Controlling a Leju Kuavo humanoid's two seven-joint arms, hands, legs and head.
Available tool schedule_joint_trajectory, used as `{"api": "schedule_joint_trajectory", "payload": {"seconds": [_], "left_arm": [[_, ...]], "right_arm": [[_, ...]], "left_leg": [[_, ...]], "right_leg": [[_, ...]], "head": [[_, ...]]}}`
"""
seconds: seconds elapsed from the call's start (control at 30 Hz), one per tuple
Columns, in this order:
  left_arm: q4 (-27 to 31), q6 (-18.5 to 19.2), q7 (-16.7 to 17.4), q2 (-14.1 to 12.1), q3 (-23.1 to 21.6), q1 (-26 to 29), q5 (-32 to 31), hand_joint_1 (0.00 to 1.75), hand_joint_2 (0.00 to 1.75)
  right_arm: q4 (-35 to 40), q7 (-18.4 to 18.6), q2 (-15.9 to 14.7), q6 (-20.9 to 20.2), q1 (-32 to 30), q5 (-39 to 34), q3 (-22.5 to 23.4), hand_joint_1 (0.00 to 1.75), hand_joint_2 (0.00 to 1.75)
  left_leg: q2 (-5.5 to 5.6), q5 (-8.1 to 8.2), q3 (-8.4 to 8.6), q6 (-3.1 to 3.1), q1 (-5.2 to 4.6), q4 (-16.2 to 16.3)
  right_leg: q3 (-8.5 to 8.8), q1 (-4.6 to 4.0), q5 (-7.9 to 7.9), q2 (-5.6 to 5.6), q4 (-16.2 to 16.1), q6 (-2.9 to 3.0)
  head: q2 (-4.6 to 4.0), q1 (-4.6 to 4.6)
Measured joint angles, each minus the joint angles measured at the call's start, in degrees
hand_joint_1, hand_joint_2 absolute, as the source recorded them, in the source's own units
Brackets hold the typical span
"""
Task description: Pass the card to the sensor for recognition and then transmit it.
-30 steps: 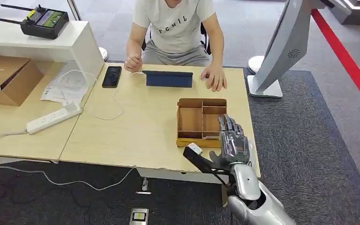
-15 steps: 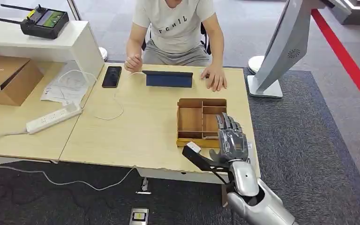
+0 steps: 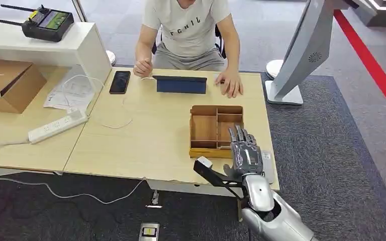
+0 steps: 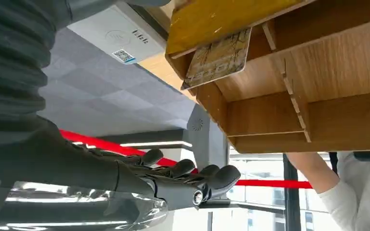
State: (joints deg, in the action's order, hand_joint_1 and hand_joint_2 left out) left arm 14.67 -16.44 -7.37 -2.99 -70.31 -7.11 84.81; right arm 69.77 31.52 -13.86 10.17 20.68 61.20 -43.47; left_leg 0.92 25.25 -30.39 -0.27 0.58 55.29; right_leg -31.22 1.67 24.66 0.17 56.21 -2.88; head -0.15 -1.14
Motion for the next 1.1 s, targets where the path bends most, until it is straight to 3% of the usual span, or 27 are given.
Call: {"api": "schedule_joint_trajectory", "payload": {"seconds": [1.1], "left_arm": [[0.00,-0.29,0.50,-0.09,0.00,0.01,0.46,0.00,0.00]], "right_arm": [[-2.95,-0.22,1.20,-6.62,4.14,4.31,-3.08,0.00,1.75]], "left_leg": [[0.00,-0.01,-0.01,-0.01,0.00,0.00]], "right_leg": [[0.00,0.00,-0.01,0.00,0.01,0.01]], "head": [[0.00,0.00]]}}
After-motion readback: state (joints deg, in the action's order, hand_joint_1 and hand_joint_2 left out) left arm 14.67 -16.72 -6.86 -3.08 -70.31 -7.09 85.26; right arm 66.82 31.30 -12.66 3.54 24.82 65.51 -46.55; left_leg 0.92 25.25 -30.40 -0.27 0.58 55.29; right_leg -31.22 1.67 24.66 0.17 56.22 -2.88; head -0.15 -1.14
